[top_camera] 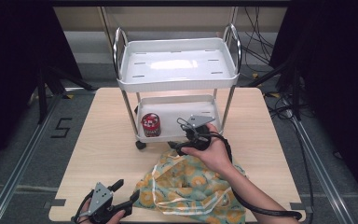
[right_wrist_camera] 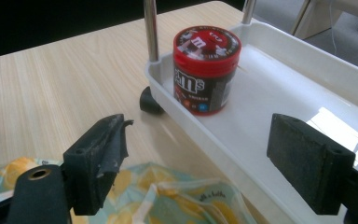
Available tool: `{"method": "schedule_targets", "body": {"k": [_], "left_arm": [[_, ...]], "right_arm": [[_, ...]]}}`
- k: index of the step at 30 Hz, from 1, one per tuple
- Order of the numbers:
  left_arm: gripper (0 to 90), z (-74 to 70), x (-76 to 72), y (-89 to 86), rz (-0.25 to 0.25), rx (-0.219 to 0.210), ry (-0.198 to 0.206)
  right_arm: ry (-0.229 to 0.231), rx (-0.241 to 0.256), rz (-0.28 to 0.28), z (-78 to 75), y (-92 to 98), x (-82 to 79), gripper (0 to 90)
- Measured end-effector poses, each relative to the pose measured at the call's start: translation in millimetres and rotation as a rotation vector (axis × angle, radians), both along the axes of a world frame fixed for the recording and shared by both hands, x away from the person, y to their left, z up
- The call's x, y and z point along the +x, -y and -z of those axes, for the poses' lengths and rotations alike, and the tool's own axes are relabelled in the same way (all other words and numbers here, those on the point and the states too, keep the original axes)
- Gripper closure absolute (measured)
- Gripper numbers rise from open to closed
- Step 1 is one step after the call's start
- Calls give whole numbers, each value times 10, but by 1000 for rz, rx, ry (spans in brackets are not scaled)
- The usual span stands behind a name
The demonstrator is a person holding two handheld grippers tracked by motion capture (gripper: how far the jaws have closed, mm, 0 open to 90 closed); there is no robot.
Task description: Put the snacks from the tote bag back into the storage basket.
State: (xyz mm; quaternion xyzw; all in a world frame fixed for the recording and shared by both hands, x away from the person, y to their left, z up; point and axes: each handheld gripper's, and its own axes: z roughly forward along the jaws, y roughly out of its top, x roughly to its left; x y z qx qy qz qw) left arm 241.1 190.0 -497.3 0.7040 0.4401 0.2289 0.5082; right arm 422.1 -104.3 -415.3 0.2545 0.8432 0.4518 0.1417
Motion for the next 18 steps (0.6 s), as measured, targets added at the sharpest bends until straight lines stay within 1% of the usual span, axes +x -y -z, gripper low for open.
{"method": "schedule_targets", "body": {"k": [1,2,3,5,6,7,8,9,11,12,14,15,16,18], "left_arm": [[291,-3,2,-5,3,10,-2],[291,-5,-2,-1,-1,8,-6],[291,-3,-2,2,-2,4,-5],[291,-1,-1,4,1,2,-2],[291,0,-1,3,1,2,-1],[291,0,-1,1,-1,4,-2],[291,0,3,-3,2,7,1],[291,0,2,-4,2,8,0],[291,1,0,1,0,5,-4],[291,9,8,2,7,-1,4],[291,10,8,6,8,-2,5],[291,10,8,6,8,-2,5],[291,11,9,8,7,-2,5],[291,12,10,10,7,-2,4]], "right_arm": [[-2,6,-10,7,18,-5,208],[7,5,-19,15,35,-11,208],[7,13,-7,28,50,-25,208],[15,11,-9,45,91,-39,210],[6,16,-3,52,110,-54,210],[6,9,-7,57,135,-62,210],[1,15,-4,72,149,-75,211],[4,16,17,85,174,-97,211],[-13,23,26,103,204,-128,214],[-5,14,17,105,233,-130,215],[9,28,17,132,264,-149,218],[12,25,22,135,290,-162,220],[0,25,18,142,307,-176,221],[-1,37,33,161,335,-206,226]]}}
